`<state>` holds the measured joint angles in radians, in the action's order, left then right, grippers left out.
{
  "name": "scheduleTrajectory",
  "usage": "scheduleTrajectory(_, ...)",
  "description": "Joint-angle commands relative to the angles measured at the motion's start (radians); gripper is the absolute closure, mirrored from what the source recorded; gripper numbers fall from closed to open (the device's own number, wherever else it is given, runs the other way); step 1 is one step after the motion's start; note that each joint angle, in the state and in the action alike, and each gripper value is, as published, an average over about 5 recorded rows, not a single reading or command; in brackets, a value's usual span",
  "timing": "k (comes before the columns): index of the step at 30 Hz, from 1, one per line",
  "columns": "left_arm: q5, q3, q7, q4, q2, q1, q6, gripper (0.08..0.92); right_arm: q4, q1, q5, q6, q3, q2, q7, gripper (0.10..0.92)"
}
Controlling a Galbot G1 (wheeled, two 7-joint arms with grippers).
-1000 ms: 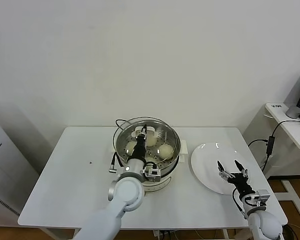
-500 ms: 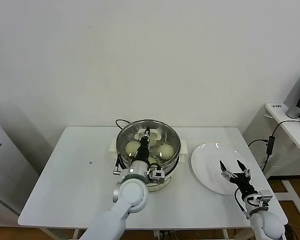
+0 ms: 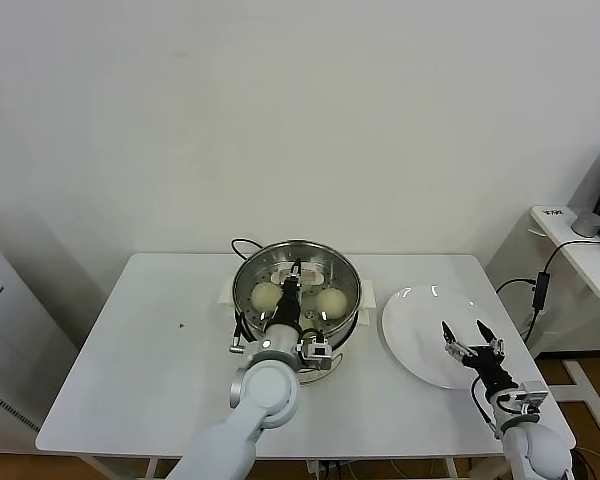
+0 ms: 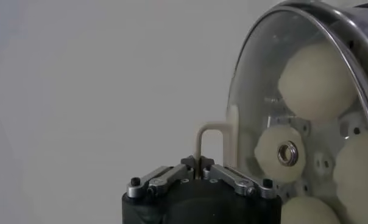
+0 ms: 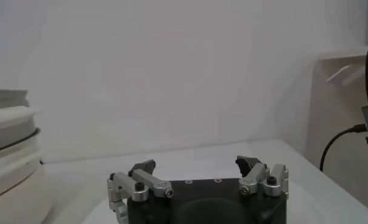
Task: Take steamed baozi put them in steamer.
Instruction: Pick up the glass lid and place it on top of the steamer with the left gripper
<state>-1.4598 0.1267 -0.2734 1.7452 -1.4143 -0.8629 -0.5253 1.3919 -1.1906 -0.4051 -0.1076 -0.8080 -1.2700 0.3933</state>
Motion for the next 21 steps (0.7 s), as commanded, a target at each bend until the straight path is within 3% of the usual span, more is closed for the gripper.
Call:
scheduleTrajectory(1, 0.004, -0.004, 0.037, -0.010, -0.004, -0.005, 0.001, 0.895, -0.001, -0.003, -0.002, -0.003, -0.006, -0.002, 0.003, 0.203)
scheduleTrajectory(6, 0.001, -0.009, 0.060, -0.004, 0.001, -0.018, 0.002, 0.883, 0.000, -0.004, -0.002, -0.004, -0.008, -0.004, 0.005, 0.203)
scheduleTrajectory(12, 0.047, -0.022, 0.044, 0.052, 0.018, -0.048, 0.007, 0.737, 0.001, -0.002, 0.000, -0.003, -0.006, -0.007, 0.005, 0.203)
scheduleTrajectory(21, 0.471, -0.076, -0.166, 0.330, 0.096, -0.075, 0.028, 0.477, 0.003, 0.006, 0.000, 0.002, -0.004, -0.004, 0.003, 0.203)
